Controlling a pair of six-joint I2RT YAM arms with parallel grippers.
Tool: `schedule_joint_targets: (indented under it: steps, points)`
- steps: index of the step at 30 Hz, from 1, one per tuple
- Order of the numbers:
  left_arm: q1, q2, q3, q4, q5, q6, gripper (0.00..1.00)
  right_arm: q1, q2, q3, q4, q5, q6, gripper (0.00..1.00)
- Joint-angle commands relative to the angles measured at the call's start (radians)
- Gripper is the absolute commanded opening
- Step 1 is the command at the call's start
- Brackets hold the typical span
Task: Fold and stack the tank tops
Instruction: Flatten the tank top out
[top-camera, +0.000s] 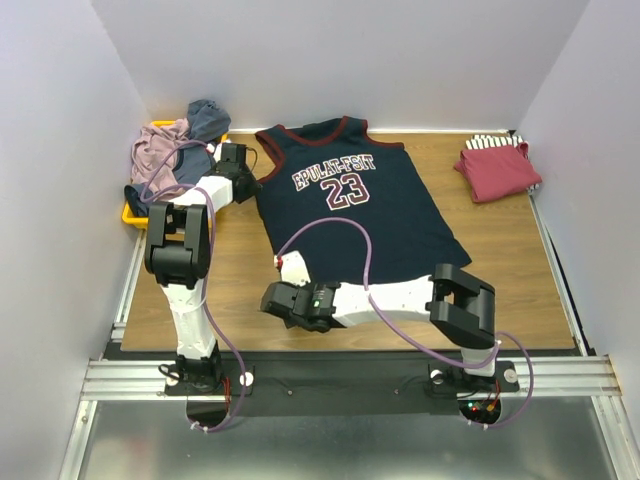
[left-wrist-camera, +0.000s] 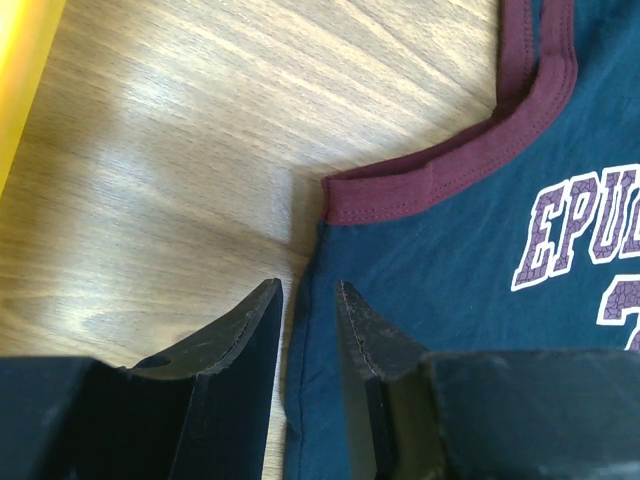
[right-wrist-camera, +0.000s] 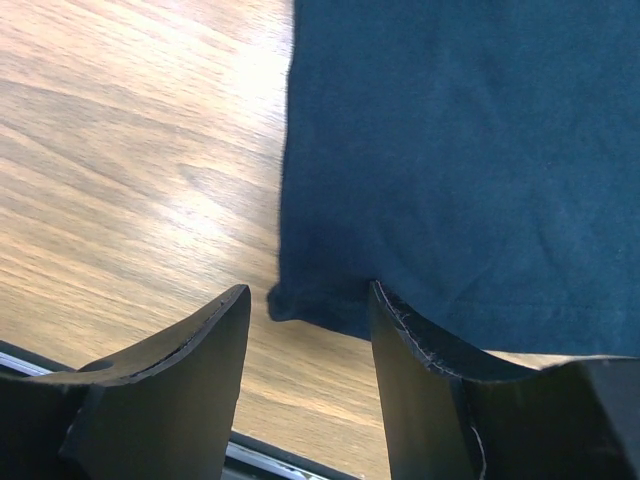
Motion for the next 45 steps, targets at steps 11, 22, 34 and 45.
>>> schedule_joint_targets:
  steps: [11, 22, 34, 45]
  points:
    - [-0.003, 0.003, 0.034, 0.017, -0.019, 0.011, 0.39, 0.047, 0.071, 0.068, -0.122, 0.147, 0.067, 0.40]
    - [-0.003, 0.006, 0.055, 0.017, -0.024, -0.004, 0.20, 0.047, -0.026, 0.073, -0.159, 0.176, -0.049, 0.00]
    - [-0.003, -0.003, 0.087, -0.001, -0.027, -0.008, 0.00, 0.047, -0.135, 0.137, -0.226, -0.081, -0.335, 0.00]
    - [-0.003, -0.025, 0.060, -0.021, -0.056, -0.030, 0.22, 0.047, -0.126, 0.151, -0.285, -0.172, -0.392, 0.01]
